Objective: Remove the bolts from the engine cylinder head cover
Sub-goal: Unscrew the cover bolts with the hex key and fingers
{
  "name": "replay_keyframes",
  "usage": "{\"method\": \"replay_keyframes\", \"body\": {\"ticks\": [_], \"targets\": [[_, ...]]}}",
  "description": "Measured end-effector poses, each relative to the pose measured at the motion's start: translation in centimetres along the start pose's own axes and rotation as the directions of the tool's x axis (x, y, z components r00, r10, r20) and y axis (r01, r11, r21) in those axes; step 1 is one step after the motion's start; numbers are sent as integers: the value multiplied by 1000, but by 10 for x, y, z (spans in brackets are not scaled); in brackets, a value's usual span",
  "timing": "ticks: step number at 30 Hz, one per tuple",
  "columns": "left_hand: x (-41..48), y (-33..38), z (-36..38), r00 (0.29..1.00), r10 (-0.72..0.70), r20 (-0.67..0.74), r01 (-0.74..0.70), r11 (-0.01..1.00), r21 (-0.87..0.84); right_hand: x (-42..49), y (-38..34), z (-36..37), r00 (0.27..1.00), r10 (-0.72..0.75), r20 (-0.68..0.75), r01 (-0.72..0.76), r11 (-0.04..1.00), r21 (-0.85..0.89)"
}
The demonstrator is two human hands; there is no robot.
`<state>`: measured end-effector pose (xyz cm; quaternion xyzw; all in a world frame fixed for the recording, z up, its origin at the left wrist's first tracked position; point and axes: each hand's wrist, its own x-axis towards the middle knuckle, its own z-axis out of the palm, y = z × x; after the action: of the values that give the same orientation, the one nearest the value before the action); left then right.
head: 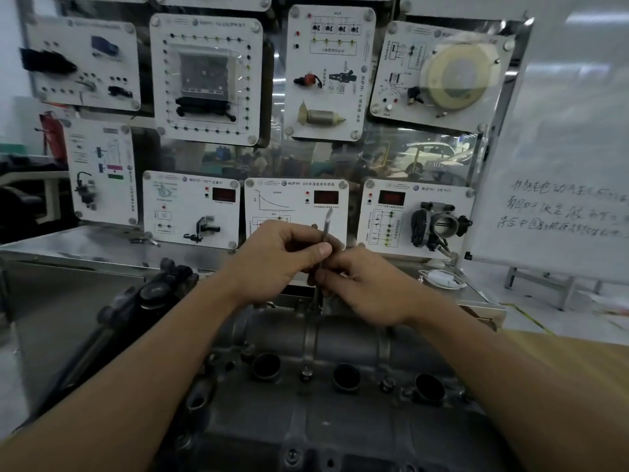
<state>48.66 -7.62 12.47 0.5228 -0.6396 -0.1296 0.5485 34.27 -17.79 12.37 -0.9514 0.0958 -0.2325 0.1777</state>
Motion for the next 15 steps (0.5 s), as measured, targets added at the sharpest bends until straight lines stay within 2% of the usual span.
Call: {"method": "replay_keyframes", "body": {"ticks": [8,15], "targets": [[0,-4,0,1000,-11,-21,12,998,56,3,0,1,999,32,-4,-31,999,29],[0,-6,0,995,44,-93,-34,994,107,-2,2,6,975,66,-210,-40,991,126]]}}
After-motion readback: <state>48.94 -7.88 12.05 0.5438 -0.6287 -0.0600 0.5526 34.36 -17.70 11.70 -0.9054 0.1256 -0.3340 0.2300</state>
